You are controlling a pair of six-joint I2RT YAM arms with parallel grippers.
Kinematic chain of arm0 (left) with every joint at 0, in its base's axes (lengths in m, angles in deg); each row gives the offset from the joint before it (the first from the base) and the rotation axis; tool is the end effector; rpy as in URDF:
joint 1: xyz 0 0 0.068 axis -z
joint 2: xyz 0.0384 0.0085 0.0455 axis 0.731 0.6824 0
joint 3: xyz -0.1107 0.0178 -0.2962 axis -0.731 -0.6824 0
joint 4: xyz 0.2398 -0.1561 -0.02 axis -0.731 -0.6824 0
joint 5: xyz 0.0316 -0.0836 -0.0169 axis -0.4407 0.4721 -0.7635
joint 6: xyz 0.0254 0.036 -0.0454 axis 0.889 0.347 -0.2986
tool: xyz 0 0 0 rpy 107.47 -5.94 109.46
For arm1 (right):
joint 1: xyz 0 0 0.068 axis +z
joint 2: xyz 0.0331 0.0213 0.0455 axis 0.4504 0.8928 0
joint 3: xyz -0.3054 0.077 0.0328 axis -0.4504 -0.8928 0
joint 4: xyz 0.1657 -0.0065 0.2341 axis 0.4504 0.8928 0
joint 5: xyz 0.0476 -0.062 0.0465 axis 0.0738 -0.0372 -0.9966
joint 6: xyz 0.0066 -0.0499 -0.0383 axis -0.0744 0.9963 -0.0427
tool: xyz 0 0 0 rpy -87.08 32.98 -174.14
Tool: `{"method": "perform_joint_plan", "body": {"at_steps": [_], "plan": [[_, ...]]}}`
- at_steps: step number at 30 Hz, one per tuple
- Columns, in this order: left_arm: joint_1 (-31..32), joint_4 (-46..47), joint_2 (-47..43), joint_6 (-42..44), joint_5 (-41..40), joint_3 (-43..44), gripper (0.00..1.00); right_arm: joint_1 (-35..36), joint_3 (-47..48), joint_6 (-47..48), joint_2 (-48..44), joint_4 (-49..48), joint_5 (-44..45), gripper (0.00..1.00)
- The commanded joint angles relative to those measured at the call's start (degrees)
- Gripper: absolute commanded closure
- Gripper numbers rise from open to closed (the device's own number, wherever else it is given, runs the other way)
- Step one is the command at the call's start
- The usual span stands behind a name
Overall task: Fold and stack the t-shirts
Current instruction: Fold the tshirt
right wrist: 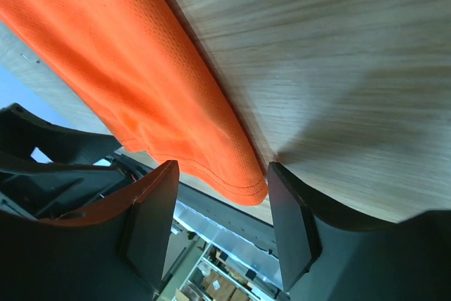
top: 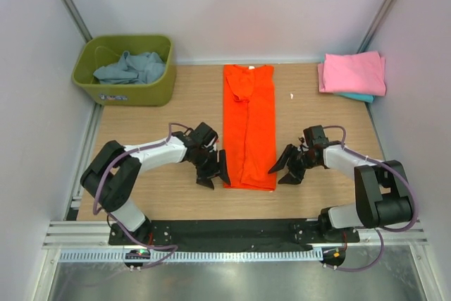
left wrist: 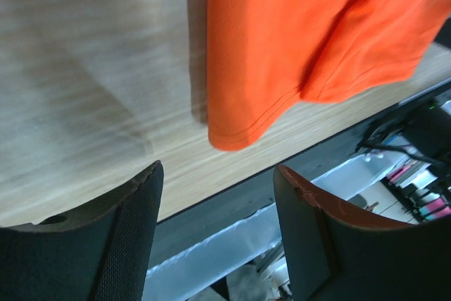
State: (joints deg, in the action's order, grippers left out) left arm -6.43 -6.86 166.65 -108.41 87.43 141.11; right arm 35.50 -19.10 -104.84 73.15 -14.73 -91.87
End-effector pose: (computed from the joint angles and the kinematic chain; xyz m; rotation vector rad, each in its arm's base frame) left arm 0.2260 -0.2204 0.1716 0.1194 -2.9457 0.7801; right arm 0.2176 0.0602 0.1476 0.7676 2.8720 0.9878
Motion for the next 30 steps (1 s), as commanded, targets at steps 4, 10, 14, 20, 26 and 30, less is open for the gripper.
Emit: {"method": "perform_joint_plan", "body": {"at_steps": [4,10,14,20,26,30], "plan": [[-2.3,7.76,1.35,-2.45,0.87,1.8,0.37,0.67,1.04,0.11,0.04,-0.32,-0.49,0.41],[-2.3,8.29,3.91,-2.36,0.96,3.03,0.39,1.29,-1.07,-0.86,-1.63,-0.4,-0.67,0.41],[-2.3,7.76,6.19,-2.53,1.22,2.76,0.38,1.46,-1.86,-1.12,-1.46,-0.58,-1.02,0.42],[-1.51,8.2,7.16,-2.62,1.13,2.76,0.53,1.9,-1.95,-2.0,-0.41,-1.9,-1.29,0.44],[-1.07,8.9,6.81,-2.71,1.66,2.5,0.73,2.17,-3.36,-2.97,0.39,-4.97,-2.95,0.56],[-0.98,9.43,6.29,-2.54,1.75,2.24,0.87,2.34,-2.57,-1.74,0.65,-4.28,-3.13,0.95]]}}
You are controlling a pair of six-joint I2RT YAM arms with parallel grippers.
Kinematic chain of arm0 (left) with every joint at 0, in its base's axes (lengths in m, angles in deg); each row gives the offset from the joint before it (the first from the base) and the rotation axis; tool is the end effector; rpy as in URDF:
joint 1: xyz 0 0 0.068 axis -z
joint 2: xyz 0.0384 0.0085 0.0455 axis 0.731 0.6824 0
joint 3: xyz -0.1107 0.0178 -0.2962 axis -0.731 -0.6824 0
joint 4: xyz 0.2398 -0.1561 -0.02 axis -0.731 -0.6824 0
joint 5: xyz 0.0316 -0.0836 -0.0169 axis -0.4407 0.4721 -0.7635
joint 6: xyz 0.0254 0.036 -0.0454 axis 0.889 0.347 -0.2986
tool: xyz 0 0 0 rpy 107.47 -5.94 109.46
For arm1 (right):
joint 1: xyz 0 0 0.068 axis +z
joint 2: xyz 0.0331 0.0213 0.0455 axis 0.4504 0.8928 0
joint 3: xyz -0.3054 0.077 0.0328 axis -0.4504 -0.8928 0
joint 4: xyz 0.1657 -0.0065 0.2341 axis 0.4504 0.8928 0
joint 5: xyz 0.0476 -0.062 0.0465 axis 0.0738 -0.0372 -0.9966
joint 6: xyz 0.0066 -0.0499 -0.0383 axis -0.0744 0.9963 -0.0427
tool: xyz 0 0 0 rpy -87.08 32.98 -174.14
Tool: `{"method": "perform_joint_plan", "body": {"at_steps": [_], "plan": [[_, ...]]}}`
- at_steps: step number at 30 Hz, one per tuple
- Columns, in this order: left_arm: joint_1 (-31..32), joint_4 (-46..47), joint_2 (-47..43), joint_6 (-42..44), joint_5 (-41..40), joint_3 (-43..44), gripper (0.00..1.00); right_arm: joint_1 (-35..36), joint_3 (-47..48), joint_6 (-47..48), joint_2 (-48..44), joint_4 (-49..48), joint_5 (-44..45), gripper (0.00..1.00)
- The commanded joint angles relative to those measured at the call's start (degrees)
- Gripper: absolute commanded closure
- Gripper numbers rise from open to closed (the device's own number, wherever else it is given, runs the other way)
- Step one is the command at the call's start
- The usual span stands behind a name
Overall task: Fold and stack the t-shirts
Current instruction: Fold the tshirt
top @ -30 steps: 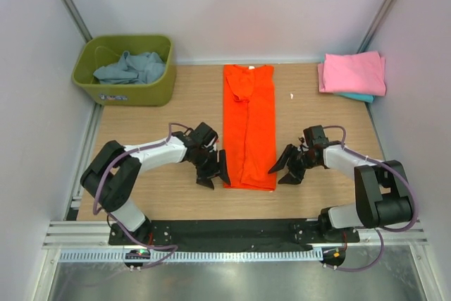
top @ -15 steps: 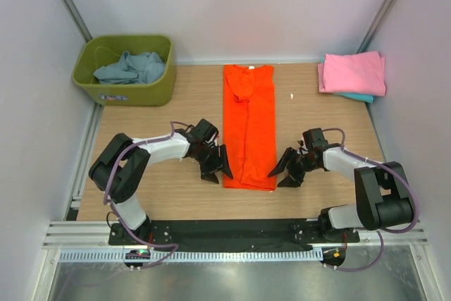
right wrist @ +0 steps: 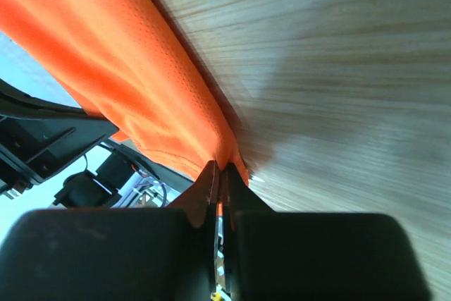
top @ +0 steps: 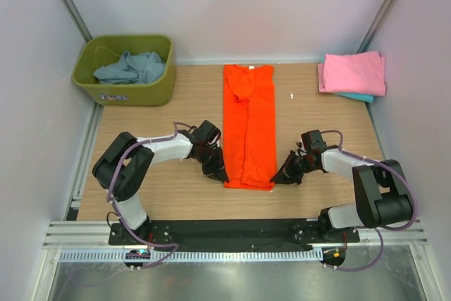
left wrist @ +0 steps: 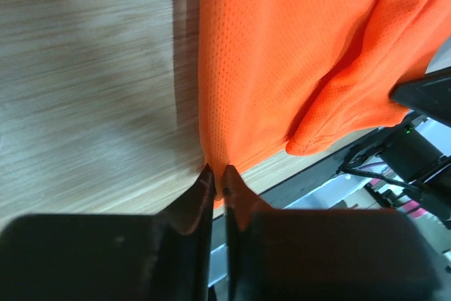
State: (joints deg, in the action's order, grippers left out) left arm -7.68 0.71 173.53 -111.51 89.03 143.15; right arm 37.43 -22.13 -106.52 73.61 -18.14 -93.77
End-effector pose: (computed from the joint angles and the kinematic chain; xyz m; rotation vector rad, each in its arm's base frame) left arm 0.2528 -0.2350 0.1497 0.2064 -2.9253 0.8548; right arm 0.2072 0.0673 0.1353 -0.7460 -2.8445 -1.0229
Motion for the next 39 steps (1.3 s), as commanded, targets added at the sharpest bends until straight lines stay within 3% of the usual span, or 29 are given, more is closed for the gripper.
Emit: {"method": "perform_joint_plan", "body": {"at_steps": [1,2,11,20,31,39], "plan": [[0.26,1.95,-0.86,0.83,-0.02,0.55,0.94,0.33,0.73,0.21,-0.16,-0.51,-1.23,0.99],[0.18,1.61,-1.3,1.18,-0.46,0.82,1.0,0.42,1.08,0.99,-0.51,0.36,-1.32,0.98],[-1.14,-2.69,-6.31,11.8,-2.21,11.53,1.0,-0.55,12.31,9.43,-6.05,10.02,-1.32,0.99],[-7.2,-10.26,-5.7,21.04,-5.65,25.15,1.0,-4.59,28.13,13.48,-1.13,13.38,-0.7,0.99],[-14.5,-7.19,10.44,21.05,1.37,42.03,1.0,-6.61,44.48,11.81,16.6,2.67,0.79,0.99],[-18.63,-2.0,23.47,17.19,3.67,54.77,1.0,-6.7,60.29,14.44,31.29,1.34,2.46,0.99]]}}
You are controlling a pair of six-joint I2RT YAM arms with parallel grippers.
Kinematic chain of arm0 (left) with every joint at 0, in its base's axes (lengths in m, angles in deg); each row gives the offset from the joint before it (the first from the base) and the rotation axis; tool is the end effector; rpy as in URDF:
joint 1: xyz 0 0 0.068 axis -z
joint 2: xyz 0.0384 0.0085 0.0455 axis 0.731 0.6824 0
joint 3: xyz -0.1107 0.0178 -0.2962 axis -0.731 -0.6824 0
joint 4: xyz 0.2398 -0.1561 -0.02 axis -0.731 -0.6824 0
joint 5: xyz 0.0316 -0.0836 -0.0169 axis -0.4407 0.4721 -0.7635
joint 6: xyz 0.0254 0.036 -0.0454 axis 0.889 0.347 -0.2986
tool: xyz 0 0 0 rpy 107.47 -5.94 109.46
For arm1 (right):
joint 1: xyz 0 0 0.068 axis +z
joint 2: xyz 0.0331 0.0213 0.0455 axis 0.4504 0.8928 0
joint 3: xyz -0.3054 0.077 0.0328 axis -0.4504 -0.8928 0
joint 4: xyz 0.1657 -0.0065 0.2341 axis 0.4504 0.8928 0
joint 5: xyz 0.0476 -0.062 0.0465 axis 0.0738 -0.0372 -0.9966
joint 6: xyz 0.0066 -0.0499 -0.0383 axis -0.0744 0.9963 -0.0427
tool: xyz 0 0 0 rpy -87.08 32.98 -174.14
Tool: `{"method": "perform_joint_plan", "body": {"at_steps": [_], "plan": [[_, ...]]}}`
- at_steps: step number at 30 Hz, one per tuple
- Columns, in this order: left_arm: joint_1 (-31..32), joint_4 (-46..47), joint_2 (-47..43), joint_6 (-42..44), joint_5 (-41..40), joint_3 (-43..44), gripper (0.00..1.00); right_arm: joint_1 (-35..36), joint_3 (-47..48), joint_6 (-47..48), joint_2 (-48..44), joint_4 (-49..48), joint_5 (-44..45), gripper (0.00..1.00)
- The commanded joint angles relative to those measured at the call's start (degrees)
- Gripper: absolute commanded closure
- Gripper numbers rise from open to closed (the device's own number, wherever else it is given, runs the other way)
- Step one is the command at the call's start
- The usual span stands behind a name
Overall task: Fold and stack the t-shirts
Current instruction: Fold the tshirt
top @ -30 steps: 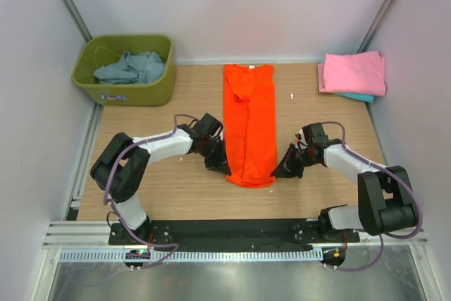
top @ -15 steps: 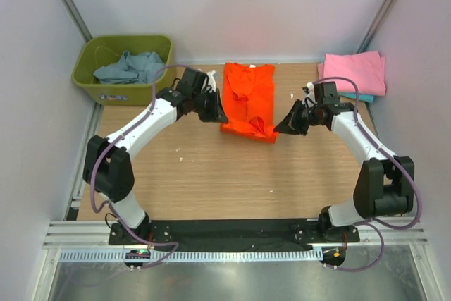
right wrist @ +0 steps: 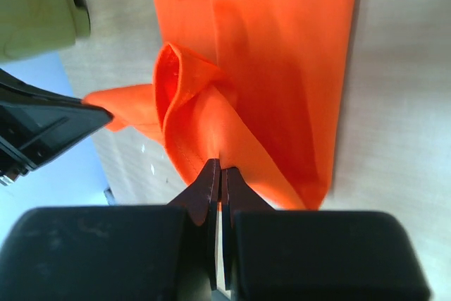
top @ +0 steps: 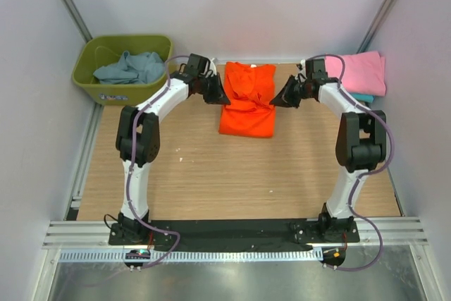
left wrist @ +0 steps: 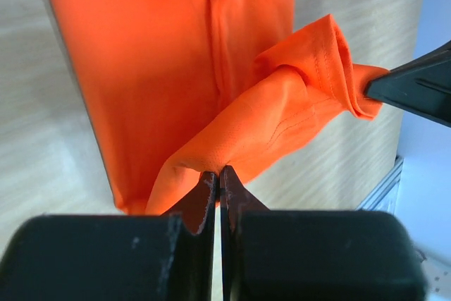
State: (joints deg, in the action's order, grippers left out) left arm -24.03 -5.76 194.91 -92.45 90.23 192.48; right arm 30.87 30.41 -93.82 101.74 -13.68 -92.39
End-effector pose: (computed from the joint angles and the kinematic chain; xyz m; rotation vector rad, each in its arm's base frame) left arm 0.4849 -0.2299 0.2576 0.0126 2.5498 -1.0067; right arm 0.4507 0.0592 0.2484 0.3795 2.5188 0.9928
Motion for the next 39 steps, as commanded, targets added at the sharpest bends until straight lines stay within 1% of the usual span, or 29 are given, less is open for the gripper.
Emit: {"method": "perform_joint_plan", "body": {"at_steps": [1,2,6,7,8,9,10,11,12,13,14,16,17,18,20,21,22,23,24,25,26,27,29,32,35,39], "plan": [[-2.72,4.64,3.41,-2.05,2.55,7.98,1.0,-0.06,9.26,1.84,4.48,-3.21,1.26,0.98],[-3.07,4.91,5.86,-2.23,2.55,9.39,1.0,-0.14,10.58,1.84,7.1,-3.39,1.44,0.99],[-4.48,5.08,11.67,-2.49,0.89,16.78,1.0,-0.14,16.21,2.98,11.96,-4.35,2.75,0.99],[-4.57,5.26,12.73,-2.41,0.27,19.4,0.98,-0.14,17.78,3.68,12.75,-4.96,2.76,0.99],[-4.57,6.04,13.96,-2.32,0.09,20.65,0.92,-0.06,18.41,4.29,13.45,-4.97,3.54,0.99],[-4.57,6.4,15.71,-2.14,0.27,21.79,0.83,-0.14,19.02,4.82,14.41,-5.14,4.07,0.87],[-4.57,6.75,16.34,-2.05,0.27,23.19,0.69,-0.14,19.81,6.39,14.69,-5.15,4.51,0.76],[-4.48,7.8,16.69,-2.05,0.44,23.29,0.62,-0.14,20.34,7.02,14.78,-4.97,4.95,0.68],[-4.31,8.07,16.52,-1.71,1.14,23.3,0.57,-0.14,20.61,7.72,14.86,-4.71,5.82,0.55],[-4.22,8.25,16.17,-1.27,1.76,23.03,0.5,-0.14,21.31,8.51,14.17,-3.92,6.09,0.5],[-4.04,8.16,15.47,0.04,2.55,22.68,0.47,-0.4,21.49,9.73,13.46,-3.57,6.01,0.48],[-3.96,7.46,12.24,0.14,3.87,20.76,0.37,-0.93,20.71,10.36,10.58,-2.16,5.57,0.44],[-4.13,5.72,10.73,0.67,4.13,19.88,0.36,-1.2,19.83,10.19,9.34,-1.55,5.31,0.44],[-4.13,4.92,9.24,1.19,4.66,18.74,0.36,-1.81,17.04,10.01,8.11,-0.32,4.43,0.44],[-4.57,2.11,5.11,1.46,6.5,14.52,0.36,-2.25,12.81,9.14,4.07,1.0,2.68,0.43],[-4.83,1.23,3.96,1.2,7.29,12.77,0.35,-2.43,7.66,8.35,2.66,2.05,1.88,0.43],[-5.09,-0.17,1.69,0.85,8.6,9.01,0.35,-2.43,4.56,7.38,0.21,1.97,-0.21,0.43],[-5.53,-0.8,0.8,0.5,9.14,6.88,0.35,-2.52,1.4,4.85,-1.12,1.71,-1.28,0.43],[-5.8,-1.5,-0.26,0.23,9.67,4.86,0.36,-2.26,-4.9,3.35,-2.09,0.23,-2.68,0.43],[-6.06,-2.29,-0.88,0.49,10.28,1.1,0.36,-2.34,-7.92,1.85,-2.88,-1.0,-5.04,0.43],[-6.32,-3.86,-1.84,0.84,10.72,-0.42,0.37,-2.25,-10.74,-0.69,-4.28,-3.19,-6.02,0.41],[-6.33,-4.58,-2.11,1.46,10.64,-3.04,0.37,-1.99,-14.94,-1.32,-4.73,-4.26,-6.21,0.41],[-6.42,-6.16,-1.68,1.2,11.43,-4.65,0.38,-1.64,-17.35,-1.59,-5.0,-5.93,-6.47,0.41],[-6.5,-4.68,-0.98,-0.2,12.48,-8.07,0.38,-1.64,-18.94,-2.56,-3.86,-8.48,-6.65,0.41],[-6.59,-3.44,0.69,-1.7,13.45,-9.49,0.37,-1.55,-17.98,-2.82,-2.19,-9.01,-6.91,0.41],[-6.59,-2.39,2.98,-3.19,14.86,-9.05,0.38,-1.55,-15.61,-3.17,0.88,-9.62,-6.47,0.41]]}}
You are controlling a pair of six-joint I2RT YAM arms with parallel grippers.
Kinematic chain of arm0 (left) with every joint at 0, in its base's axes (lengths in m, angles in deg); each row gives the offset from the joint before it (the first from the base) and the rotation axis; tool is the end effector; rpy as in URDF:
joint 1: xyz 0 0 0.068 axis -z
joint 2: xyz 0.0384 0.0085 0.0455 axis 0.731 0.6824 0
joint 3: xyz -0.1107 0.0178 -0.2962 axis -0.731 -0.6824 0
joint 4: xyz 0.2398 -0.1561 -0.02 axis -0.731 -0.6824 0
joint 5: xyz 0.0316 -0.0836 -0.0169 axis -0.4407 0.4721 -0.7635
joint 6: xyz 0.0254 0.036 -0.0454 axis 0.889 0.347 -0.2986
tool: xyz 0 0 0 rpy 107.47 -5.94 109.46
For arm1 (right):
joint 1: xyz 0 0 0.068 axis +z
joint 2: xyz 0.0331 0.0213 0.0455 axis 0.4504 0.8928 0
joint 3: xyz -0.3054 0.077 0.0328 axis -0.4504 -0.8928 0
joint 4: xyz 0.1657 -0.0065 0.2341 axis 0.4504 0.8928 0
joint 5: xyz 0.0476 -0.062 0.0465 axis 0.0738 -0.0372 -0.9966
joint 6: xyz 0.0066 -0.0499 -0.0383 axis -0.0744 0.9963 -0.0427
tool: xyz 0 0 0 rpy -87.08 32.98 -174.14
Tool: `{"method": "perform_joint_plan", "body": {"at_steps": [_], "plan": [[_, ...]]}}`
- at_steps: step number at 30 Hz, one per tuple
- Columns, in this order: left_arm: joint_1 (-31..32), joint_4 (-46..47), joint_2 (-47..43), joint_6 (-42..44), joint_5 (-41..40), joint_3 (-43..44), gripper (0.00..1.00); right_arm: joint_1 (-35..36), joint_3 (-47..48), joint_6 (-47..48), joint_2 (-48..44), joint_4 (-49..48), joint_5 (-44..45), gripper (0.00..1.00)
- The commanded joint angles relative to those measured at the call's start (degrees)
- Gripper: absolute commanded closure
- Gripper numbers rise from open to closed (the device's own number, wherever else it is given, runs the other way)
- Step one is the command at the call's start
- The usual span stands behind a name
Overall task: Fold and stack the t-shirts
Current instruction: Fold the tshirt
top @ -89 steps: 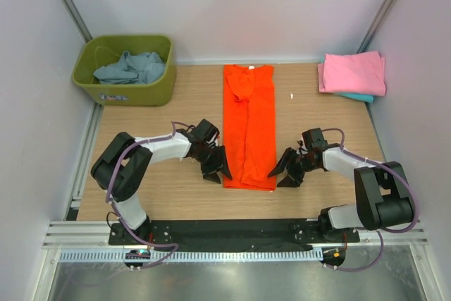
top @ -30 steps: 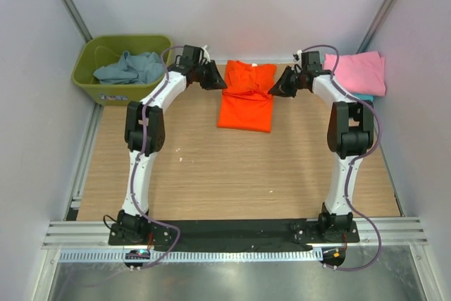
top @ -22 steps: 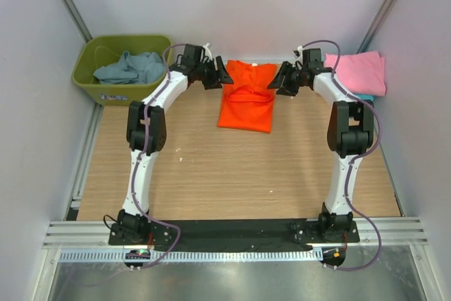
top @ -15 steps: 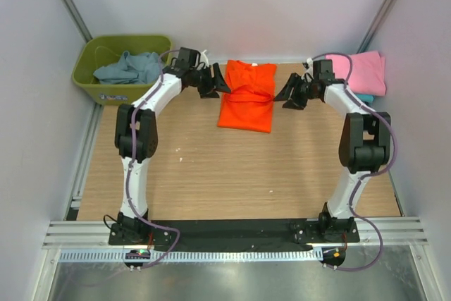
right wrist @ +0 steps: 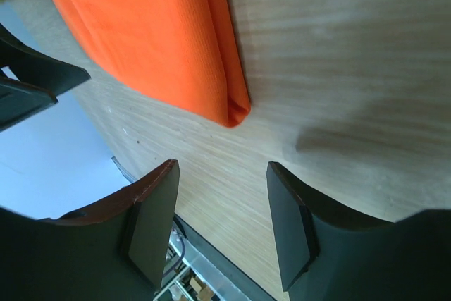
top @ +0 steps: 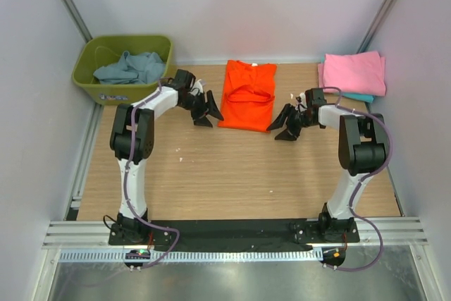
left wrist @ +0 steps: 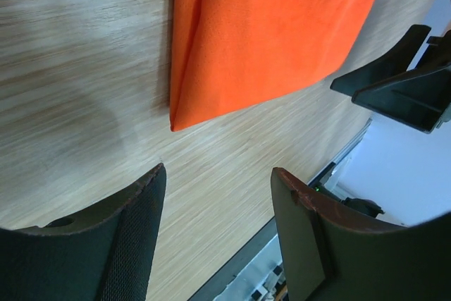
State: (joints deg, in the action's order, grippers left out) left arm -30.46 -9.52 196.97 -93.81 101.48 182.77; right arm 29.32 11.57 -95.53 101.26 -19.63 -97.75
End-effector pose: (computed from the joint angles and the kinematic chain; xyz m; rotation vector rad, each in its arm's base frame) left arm 0.4751 -0.1728 0.1830 -0.2095 2.7952 -1.1716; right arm 0.3920 0.0480 0.1573 0.5509 2.6951 1.1083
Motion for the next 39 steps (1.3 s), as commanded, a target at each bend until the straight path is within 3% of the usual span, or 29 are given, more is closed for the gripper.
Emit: {"method": "perform_joint_plan", "body": {"at_steps": [1,13,22,29,39], "plan": [[-0.17,1.72,1.45,-2.1,3.69,0.74,0.38,-0.08,3.59,-1.47,1.81,-3.86,-0.94,0.41],[-0.25,3.66,8.13,-5.35,4.92,3.47,0.39,0.97,6.14,-1.38,6.99,-4.39,0.55,0.42],[-0.34,5.15,10.33,-6.32,4.83,4.53,0.54,1.93,9.3,-1.64,10.33,-3.68,0.73,0.45],[0.01,6.99,10.33,-7.55,4.92,2.77,0.74,2.11,8.7,0.02,10.07,-0.88,1.08,0.52],[0.89,8.32,9.63,-8.43,5.1,1.27,0.87,1.94,2.45,-0.15,6.82,-2.09,2.22,0.5]]}}
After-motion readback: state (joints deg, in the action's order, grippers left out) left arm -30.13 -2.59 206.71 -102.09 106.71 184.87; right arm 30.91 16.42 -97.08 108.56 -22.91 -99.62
